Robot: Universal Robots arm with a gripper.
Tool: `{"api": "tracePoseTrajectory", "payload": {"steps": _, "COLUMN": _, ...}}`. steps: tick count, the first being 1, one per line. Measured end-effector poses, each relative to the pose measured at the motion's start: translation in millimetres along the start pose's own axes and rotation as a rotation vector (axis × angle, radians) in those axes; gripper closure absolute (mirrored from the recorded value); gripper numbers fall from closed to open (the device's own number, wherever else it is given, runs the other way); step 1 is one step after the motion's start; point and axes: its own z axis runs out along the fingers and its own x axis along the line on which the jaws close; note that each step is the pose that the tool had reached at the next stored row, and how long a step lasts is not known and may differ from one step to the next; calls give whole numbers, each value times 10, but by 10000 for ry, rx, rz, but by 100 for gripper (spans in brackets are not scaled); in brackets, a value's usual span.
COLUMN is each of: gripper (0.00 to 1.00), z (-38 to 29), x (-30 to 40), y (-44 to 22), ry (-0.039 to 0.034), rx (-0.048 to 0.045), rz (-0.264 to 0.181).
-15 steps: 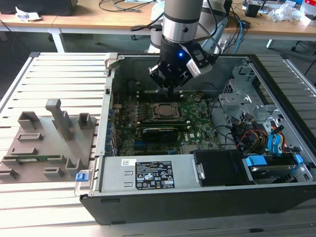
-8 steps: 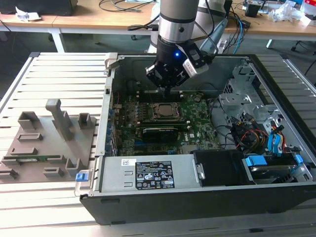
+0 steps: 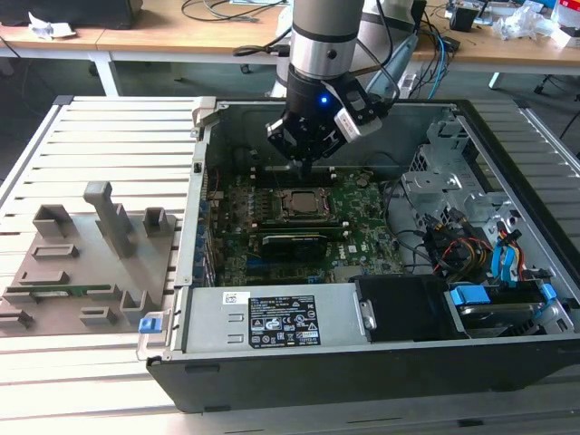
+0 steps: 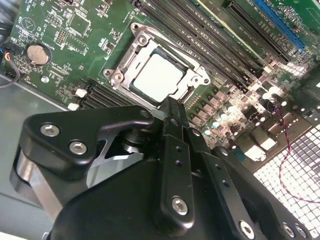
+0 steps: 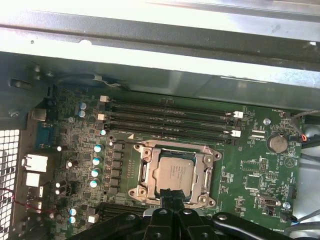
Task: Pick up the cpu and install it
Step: 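Install the first cpu locking lever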
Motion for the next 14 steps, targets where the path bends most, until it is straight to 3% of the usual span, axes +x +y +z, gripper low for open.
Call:
{"api": "tracePoseTrajectory", "payload": {"steps": 1, "gripper": 89, "z": 1, "x": 11, "y": 1, "ry": -1, "rx": 0, "rz": 3}}
{"api": "tracePoseTrajectory", "payload": {"steps": 2, "gripper": 89, "z": 1, "x": 73, "y": 7, "ry": 0, "rx": 1, "rz": -2}}
{"api": "tracePoseTrajectory", "payload": {"steps": 4, "gripper": 89, "z": 6, "x": 222, "y": 39, "ry": -1, "rx": 0, "rz": 1}}
{"api": "tracePoseTrajectory", "payload": {"steps": 7, "gripper": 89, "z": 15, "x": 498, "y": 163, "ry": -6, "rx": 0, "rz": 0}}
{"api": "tracePoseTrajectory", "payload": {"steps": 8, "gripper": 89, "z": 16, "x": 560, "y": 190, "ry": -7, "rx": 1, "rz": 2}}
{"api": "tracePoseTrajectory", "payload": {"steps": 11, "gripper": 89, "z": 26, "x": 642, "y": 275, "ry": -14, "rx": -47, "rz": -1}}
{"api": "tracePoseTrajectory", "payload": {"steps": 14, "gripper": 89, "z": 61, "x": 636, "y": 387, "ry": -25, "rx": -151, "rz": -4}}
